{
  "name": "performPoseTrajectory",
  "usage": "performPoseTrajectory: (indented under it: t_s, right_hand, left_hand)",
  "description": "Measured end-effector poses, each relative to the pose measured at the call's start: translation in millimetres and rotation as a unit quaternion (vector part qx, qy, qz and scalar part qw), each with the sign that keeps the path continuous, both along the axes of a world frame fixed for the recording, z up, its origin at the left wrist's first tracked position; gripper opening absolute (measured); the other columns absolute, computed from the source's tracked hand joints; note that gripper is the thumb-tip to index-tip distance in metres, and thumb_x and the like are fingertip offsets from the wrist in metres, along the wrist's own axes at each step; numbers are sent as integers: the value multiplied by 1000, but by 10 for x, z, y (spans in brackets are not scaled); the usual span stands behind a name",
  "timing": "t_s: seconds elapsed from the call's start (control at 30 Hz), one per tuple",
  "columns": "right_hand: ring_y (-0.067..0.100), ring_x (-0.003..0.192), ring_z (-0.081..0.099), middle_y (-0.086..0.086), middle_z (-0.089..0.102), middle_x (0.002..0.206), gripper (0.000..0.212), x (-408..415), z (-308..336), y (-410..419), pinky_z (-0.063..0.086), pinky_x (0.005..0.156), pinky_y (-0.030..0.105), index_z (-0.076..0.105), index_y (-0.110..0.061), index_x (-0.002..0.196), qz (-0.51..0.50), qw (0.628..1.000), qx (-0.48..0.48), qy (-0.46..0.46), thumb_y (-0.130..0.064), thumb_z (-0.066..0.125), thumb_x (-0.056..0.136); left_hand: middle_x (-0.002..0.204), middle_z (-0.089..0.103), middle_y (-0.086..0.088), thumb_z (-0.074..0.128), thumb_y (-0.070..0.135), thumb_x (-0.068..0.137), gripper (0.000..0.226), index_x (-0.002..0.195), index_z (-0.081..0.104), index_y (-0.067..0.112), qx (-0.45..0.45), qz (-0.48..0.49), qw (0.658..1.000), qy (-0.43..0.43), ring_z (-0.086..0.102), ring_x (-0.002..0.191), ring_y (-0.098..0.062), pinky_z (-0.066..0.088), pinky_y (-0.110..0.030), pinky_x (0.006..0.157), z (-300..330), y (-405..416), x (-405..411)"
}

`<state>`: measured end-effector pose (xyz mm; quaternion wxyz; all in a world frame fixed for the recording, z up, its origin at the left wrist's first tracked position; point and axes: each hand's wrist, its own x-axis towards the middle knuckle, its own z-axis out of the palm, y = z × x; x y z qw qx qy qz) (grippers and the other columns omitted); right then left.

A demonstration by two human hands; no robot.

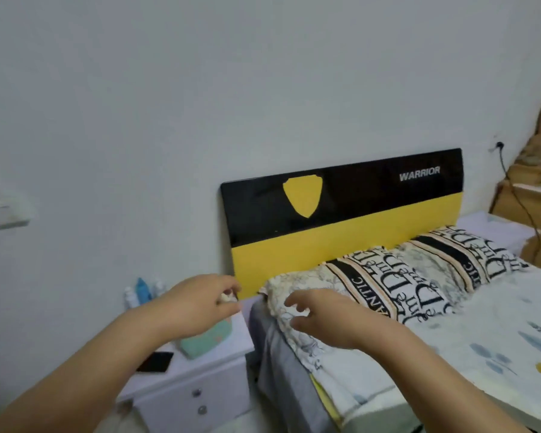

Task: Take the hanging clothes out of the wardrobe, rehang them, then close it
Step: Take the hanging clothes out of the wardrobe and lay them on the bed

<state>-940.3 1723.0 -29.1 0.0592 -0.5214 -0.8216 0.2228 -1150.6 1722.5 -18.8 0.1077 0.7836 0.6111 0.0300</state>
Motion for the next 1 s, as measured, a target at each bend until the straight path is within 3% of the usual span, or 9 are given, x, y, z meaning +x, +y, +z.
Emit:
performPoseTrajectory:
  t_s: [0.3, 0.67, 0.87, 1.0]
  right_hand:
    - [20, 116, 53, 2, 53, 133, 40, -1339, 283, 162, 40, 93, 26, 47, -24, 134, 201, 979, 39, 5, -30, 50, 95]
    - [14, 110, 54, -2, 53, 128, 38, -2692, 395, -375, 37, 85, 16, 46, -25, 134, 448, 893, 32, 39, -29, 48, 96]
    - [12, 103, 51, -1, 52, 124, 37, -3461, 420, -866, 39, 90, 20, 46, -23, 133, 534, 843, 15, 64, -28, 48, 96]
    - [11, 96, 49, -4, 49, 111, 37, -4030, 487, -1187, 38, 83, 18, 48, -22, 132, 561, 823, 2, 90, -28, 49, 96]
  left_hand:
    - [133, 50, 8, 46, 41, 94, 40, 132, 45, 28, 20, 214, 977, 3, 51, 114, -9, 39, -22, 96, 290, -782, -1167]
    - [136, 47, 7, 45, 42, 94, 43, 135, 42, 27, 22, 466, 884, -30, 48, 117, -10, 40, -25, 100, 313, -2221, -1888]
    - [131, 53, 3, 50, 37, 93, 41, 132, 47, 24, 44, 556, 829, -43, 52, 113, -11, 43, -25, 98, 383, -2912, -2298]
    - [133, 51, 4, 49, 35, 94, 40, 132, 46, 23, 60, 584, 809, -42, 52, 115, -11, 42, -20, 95, 496, -3283, -2639]
